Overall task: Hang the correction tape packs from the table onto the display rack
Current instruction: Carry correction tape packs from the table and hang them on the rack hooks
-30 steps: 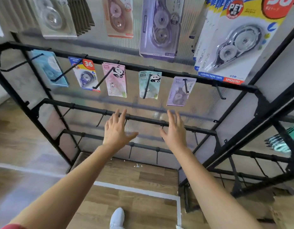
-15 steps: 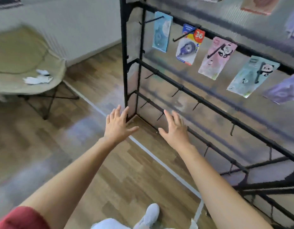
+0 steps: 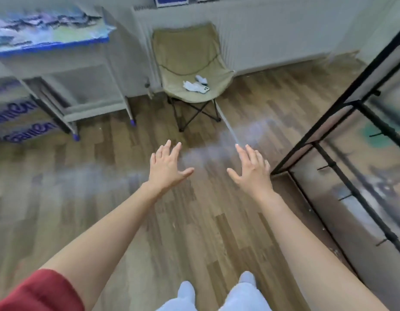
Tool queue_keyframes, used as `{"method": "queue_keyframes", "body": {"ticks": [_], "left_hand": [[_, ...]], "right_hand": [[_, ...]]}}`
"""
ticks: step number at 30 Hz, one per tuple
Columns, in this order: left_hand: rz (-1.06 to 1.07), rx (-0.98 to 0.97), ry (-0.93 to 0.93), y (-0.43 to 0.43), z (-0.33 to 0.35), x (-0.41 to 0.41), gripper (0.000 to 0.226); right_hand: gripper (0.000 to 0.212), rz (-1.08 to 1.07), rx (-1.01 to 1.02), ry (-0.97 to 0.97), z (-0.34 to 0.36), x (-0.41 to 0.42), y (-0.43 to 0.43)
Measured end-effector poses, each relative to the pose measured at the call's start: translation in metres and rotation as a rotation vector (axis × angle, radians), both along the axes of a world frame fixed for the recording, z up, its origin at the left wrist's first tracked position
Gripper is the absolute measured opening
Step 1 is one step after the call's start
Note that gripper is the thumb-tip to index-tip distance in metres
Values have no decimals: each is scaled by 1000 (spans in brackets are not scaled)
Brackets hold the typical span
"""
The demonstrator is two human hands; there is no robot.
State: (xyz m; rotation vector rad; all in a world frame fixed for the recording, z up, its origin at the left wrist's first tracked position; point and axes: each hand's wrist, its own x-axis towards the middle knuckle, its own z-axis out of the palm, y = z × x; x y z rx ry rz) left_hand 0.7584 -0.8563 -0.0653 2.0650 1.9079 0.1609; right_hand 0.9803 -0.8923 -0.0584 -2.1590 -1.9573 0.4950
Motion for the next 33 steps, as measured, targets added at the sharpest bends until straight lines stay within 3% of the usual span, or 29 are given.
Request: {"method": "queue_keyframes", "body": {"ticks": [19, 27, 33], "left_hand": [[600, 58, -87, 179, 17, -244, 79], [691, 64, -88, 284, 16, -361, 79], [654, 81, -93, 390, 28, -466, 79]], "right_hand": [[69, 515, 47, -16, 24, -257, 292], [69, 575, 81, 4, 30, -381, 422], [69, 478, 75, 35, 35, -481, 521]]}}
